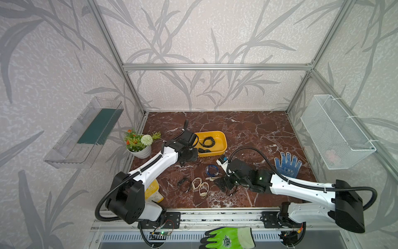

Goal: Put the watch into the storage box
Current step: Pick up the watch at the center of the board, then place the watch in the storage box.

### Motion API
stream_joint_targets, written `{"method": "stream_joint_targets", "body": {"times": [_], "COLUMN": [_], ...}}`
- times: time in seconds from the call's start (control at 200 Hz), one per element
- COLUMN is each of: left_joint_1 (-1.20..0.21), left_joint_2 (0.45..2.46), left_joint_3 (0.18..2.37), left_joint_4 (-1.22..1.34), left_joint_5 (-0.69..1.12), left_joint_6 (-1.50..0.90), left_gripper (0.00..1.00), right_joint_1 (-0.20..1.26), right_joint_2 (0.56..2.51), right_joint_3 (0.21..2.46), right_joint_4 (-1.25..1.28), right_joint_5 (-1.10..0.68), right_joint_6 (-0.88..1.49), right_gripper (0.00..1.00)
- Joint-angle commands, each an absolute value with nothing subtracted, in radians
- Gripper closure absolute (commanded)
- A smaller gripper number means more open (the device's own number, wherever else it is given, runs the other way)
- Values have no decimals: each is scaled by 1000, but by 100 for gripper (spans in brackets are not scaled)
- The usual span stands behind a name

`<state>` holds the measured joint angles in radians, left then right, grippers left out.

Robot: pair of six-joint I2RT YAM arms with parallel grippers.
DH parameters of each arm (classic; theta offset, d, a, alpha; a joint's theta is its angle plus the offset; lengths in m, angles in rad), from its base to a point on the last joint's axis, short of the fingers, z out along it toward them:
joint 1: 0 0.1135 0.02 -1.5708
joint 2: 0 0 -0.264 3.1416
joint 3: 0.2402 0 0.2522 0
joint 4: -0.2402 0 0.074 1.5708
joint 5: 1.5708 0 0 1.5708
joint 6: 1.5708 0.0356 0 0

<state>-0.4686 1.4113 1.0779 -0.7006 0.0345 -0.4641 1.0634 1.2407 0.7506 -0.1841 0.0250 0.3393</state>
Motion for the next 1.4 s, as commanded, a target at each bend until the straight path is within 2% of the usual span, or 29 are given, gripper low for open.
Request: {"method": "stream_joint_targets", "body": {"times": [0.0,0.12,0.385,0.73,1.09,1.125,1.175,1.29,1.395], "left_joint_1": [-459,-437,-384,-362,-362,-362,-362,-363,-363], "left_joint_2": [1399,1479,1734,1948,2136,2141,2143,2118,2067], "left_joint_3": [1155,1237,1438,1565,1712,1715,1717,1715,1714], "left_joint_4": [-786,-773,-730,-675,-760,-760,-757,-745,-740], "left_joint_5": [-9,-50,7,39,38,39,41,44,58], "left_joint_6": [-434,-397,-357,-393,-390,-391,-392,-399,-403], "left_gripper": [100,100,100,100,100,95,80,53,46], "right_joint_1": [1069,1069,1069,1069,1069,1070,1069,1069,1067], "right_joint_2": [1205,1193,1171,1176,1167,1169,1169,1172,1169], "right_joint_3": [757,756,749,756,753,754,757,766,775], "right_joint_4": [-183,-191,-212,-216,-217,-216,-213,-217,-217], "right_joint_5": [44,57,83,125,147,148,151,155,158], "right_joint_6": [340,344,358,366,359,360,360,363,360], "right_gripper": [3,3,3,3,3,3,3,3,3]}}
